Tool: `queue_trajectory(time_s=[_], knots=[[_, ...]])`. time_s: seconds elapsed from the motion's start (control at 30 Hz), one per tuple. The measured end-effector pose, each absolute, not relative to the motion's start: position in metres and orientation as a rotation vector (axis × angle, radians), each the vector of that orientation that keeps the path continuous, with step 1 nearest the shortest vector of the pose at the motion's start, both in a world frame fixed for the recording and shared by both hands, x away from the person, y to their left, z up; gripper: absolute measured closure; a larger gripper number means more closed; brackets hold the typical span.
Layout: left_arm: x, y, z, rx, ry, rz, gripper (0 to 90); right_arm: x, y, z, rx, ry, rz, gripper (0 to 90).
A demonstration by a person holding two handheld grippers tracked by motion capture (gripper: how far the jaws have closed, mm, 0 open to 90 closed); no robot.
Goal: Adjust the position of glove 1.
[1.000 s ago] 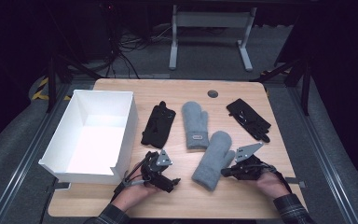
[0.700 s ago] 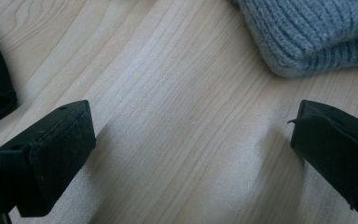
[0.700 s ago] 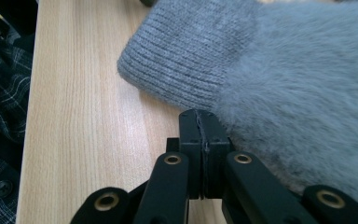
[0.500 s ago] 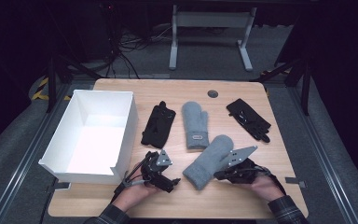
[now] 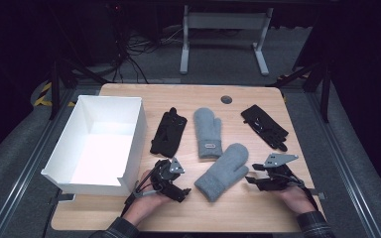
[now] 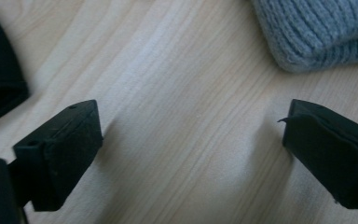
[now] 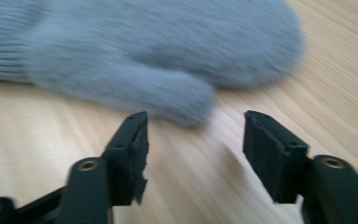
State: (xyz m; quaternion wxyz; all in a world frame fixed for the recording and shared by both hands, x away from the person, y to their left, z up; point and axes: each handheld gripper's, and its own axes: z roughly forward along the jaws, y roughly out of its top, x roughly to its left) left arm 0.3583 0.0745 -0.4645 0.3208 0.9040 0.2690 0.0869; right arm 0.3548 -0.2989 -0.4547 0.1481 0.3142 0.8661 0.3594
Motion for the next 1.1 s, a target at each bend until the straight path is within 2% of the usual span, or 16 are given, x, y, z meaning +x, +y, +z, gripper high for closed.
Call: queue_trajectory(time_s=[0.03,0.1,0.13,0.17,0.33,0.43,0.67,0.93,1.03,1.1], knots=[[0.359,0.075,-0.461,2.364,0.704,0.227,10.8,0.355,-0.303,-0.456,0.933,2.471,1.025,39.1],[0.359,0.075,-0.454,2.328,0.707,0.247,25.5,0.357,-0.31,-0.459,0.987,2.428,1.013,35.5],[0.359,0.075,-0.45,2.317,0.708,0.265,25.5,0.357,-0.313,-0.46,1.011,2.413,1.009,35.3],[0.36,0.075,-0.447,2.308,0.718,0.277,30.8,0.358,-0.315,-0.461,1.034,2.397,1.0,33.4],[0.376,0.069,-0.438,2.266,0.751,0.218,56.6,0.359,-0.323,-0.466,1.099,2.336,1.005,28.9],[0.383,0.064,-0.437,2.265,0.763,0.207,64.3,0.358,-0.326,-0.468,1.119,2.3,1.018,27.4],[0.408,0.045,-0.439,2.242,0.775,0.223,63.7,0.359,-0.326,-0.468,1.139,2.286,1.005,24.4],[0.42,0.024,-0.448,2.282,0.761,0.232,54.7,0.359,-0.326,-0.469,1.148,2.281,0.998,22.4],[0.423,0.02,-0.453,2.295,0.777,0.245,55.2,0.359,-0.326,-0.469,1.148,2.281,0.998,22.4],[0.425,0.019,-0.455,2.29,0.786,0.246,62.2,0.359,-0.326,-0.469,1.149,2.281,0.998,22.4]])
